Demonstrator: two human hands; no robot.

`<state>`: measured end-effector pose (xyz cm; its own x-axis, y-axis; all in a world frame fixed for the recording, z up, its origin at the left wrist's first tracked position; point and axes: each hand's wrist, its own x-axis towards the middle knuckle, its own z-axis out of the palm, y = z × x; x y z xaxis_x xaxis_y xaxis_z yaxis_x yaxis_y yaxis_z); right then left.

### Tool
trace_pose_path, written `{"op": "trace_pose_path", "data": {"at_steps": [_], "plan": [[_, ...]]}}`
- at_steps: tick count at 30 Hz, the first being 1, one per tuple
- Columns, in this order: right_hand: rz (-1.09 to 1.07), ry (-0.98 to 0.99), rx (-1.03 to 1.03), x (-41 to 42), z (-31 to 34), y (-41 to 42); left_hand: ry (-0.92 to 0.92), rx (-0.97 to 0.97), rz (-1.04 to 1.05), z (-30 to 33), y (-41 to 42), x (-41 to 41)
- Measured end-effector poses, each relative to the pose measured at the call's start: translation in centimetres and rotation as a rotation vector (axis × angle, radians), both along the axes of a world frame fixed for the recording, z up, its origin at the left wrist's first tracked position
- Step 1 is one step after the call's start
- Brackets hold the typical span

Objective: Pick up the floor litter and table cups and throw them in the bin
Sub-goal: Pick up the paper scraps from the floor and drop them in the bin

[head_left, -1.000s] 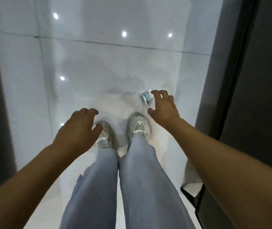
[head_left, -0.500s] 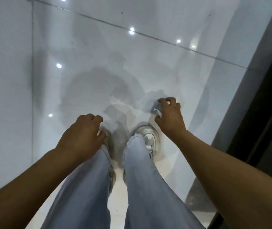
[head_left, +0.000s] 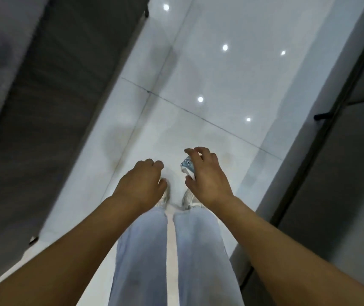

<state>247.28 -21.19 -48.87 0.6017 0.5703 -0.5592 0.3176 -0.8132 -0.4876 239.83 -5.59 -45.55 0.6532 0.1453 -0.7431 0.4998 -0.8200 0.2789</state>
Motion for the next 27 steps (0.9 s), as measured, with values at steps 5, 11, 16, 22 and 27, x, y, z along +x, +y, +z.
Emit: {"op": "trace_pose_path", "data": {"at_steps": [5,11,16,22,27], "plan": [[0.185,-0.041,0.040,-0.1,13.0,3.6,-0.039,0.031,0.155,12.1,1.6,-2.7],[0.441,-0.072,0.084,-3.5,25.1,7.4,-0.081,0.023,0.358,23.1,2.1,-8.4],[0.669,-0.073,0.097,-8.1,31.2,11.4,-0.189,0.059,0.528,29.2,3.6,-13.4],[0.872,-0.064,0.168,-15.0,35.7,17.0,-0.247,0.045,0.699,33.6,7.1,-20.4],[0.975,-0.038,0.173,-20.2,38.7,21.6,-0.279,0.037,0.796,35.7,10.2,-25.7]]}}
